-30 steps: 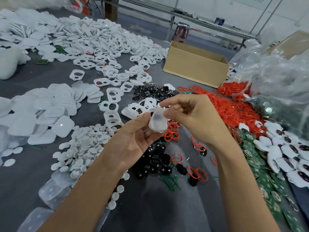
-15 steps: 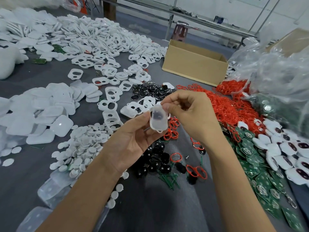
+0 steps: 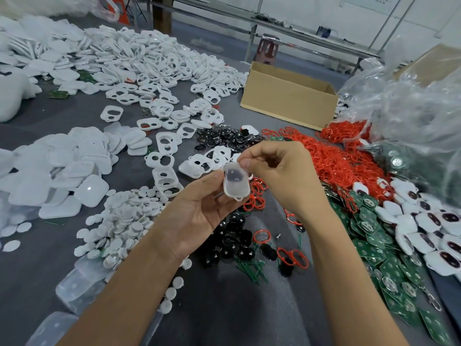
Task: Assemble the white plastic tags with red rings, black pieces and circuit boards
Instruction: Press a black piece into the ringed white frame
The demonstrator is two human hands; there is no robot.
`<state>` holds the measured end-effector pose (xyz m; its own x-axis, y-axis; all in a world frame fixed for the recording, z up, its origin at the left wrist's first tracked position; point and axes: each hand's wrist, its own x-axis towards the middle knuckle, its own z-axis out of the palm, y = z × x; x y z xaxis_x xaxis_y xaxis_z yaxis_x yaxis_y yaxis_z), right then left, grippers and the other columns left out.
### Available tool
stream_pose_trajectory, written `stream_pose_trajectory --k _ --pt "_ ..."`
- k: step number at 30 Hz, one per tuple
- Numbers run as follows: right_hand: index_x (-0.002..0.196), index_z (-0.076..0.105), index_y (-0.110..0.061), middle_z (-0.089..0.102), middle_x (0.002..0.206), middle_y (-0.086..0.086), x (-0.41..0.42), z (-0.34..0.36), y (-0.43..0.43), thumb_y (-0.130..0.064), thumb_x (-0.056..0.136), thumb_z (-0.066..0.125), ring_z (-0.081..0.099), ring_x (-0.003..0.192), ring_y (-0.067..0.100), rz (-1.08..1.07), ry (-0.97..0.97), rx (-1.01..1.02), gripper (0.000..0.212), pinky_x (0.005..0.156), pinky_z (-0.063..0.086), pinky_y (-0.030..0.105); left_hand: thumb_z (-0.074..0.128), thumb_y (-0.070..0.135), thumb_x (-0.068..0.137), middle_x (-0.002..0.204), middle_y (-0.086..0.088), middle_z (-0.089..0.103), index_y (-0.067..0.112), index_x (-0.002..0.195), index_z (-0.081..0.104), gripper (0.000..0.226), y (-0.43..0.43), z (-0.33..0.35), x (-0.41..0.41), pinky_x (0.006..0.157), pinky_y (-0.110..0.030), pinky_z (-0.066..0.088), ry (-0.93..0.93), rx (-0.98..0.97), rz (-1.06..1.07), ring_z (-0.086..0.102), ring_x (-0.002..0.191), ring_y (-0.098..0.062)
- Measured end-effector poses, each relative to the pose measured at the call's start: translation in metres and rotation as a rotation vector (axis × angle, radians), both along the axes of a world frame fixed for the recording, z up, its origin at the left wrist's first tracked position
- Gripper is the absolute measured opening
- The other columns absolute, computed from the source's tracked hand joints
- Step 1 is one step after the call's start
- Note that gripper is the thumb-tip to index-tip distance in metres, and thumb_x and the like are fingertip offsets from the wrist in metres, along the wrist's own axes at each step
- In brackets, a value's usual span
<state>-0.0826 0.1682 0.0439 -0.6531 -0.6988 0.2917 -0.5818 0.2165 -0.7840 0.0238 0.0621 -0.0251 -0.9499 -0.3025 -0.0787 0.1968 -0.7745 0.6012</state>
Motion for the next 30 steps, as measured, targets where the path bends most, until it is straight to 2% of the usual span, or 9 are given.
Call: stream_pose_trajectory --k 2,4,5,10,14,19,23,25,30 --pt "0.074 0.074 -0.021 0.069 0.067 0.003 0.0002 -0.0006 -0.0006 -0.007 0.082 0.072 0.056 0.060 0.025 -0.011 0.018 0.014 0.017 0.057 0.048 0.028 0.055 0.017 0.087 0.099 -0.008 0.072 0.006 0.097 0.074 0.024 0.0006 0.0005 0.0000 0.079 -0.031 0.060 0.006 -0.001 0.000 0.070 0.084 -0.017" --pt "0.074 0.074 -0.022 0.065 0.062 -0.008 0.0010 -0.0014 -0.0010 -0.010 0.082 0.073 0.046 0.051 0.007 -0.016 0.041 0.033 0.014 0.051 0.039 0.019 0.055 0.016 0.087 0.100 -0.009 0.072 0.006 0.095 0.075 0.024 0.0010 0.0009 0.0001 0.080 -0.032 0.060 0.012 0.009 0.004 0.071 0.084 -0.017" --pt "0.074 0.075 -0.022 0.063 0.062 -0.011 0.0014 -0.0019 -0.0013 -0.011 0.082 0.074 0.042 0.050 0.003 -0.019 0.051 0.040 0.013 0.050 0.034 0.013 0.055 0.016 0.087 0.100 -0.009 0.072 0.005 0.096 0.075 0.025 0.0010 0.0010 0.0002 0.081 -0.032 0.060 0.013 0.014 0.007 0.071 0.085 -0.017" --pt "0.074 0.074 -0.025 0.059 0.057 -0.019 0.0023 -0.0047 -0.0026 -0.015 0.078 0.078 0.043 0.049 0.004 -0.034 0.096 0.025 0.011 0.049 0.033 0.010 0.054 0.017 0.090 0.103 -0.010 0.072 0.005 0.101 0.073 0.026 0.0006 0.0004 0.0005 0.080 -0.034 0.060 0.004 0.013 0.007 0.071 0.087 -0.018" --pt "0.071 0.071 -0.024 0.061 0.059 -0.014 0.0023 -0.0086 -0.0039 -0.014 0.075 0.079 0.046 0.051 0.004 -0.035 0.104 0.013 0.013 0.050 0.037 0.011 0.055 0.018 0.089 0.102 -0.010 0.072 0.006 0.099 0.076 0.026 0.0004 0.0009 0.0015 0.076 -0.033 0.060 -0.007 0.015 0.001 0.072 0.087 -0.018" --pt "0.078 0.075 -0.024 0.067 0.081 -0.010 -0.0005 -0.0087 -0.0019 -0.015 0.082 0.073 0.053 0.065 0.007 -0.009 0.138 0.031 0.010 0.059 0.039 0.012 0.055 0.019 0.090 0.110 -0.014 0.070 0.000 0.114 0.067 0.033 0.0004 0.0021 0.0003 0.075 -0.032 0.060 -0.027 0.060 0.035 0.069 0.096 -0.023" --pt "0.082 0.077 -0.023 0.065 0.084 -0.010 0.0011 -0.0047 -0.0014 -0.019 0.079 0.077 0.053 0.068 0.004 0.063 0.209 0.004 0.006 0.061 0.036 0.010 0.056 0.019 0.088 0.106 -0.012 0.071 0.003 0.106 0.071 0.028 -0.0006 0.0031 0.0005 0.077 -0.033 0.060 -0.007 0.084 0.049 0.071 0.093 -0.021" --pt "0.088 0.077 -0.023 0.065 0.088 -0.008 0.0030 -0.0057 -0.0028 -0.018 0.079 0.077 0.053 0.072 0.003 0.096 0.269 0.051 0.010 0.064 0.036 0.009 0.056 0.020 0.088 0.107 -0.011 0.072 0.005 0.100 0.074 0.026 -0.0002 0.0031 0.0011 0.078 -0.032 0.060 0.010 0.074 0.042 0.071 0.092 -0.019" --pt "0.099 0.076 -0.022 0.063 0.094 -0.005 0.0042 -0.0048 -0.0030 -0.007 0.088 0.065 0.052 0.082 0.000 0.137 0.336 0.129 0.021 0.070 0.033 0.006 0.057 0.020 0.087 0.104 -0.009 0.072 0.006 0.095 0.077 0.025 0.0007 0.0039 0.0014 0.076 -0.032 0.060 0.016 0.067 0.047 0.072 0.091 -0.019"
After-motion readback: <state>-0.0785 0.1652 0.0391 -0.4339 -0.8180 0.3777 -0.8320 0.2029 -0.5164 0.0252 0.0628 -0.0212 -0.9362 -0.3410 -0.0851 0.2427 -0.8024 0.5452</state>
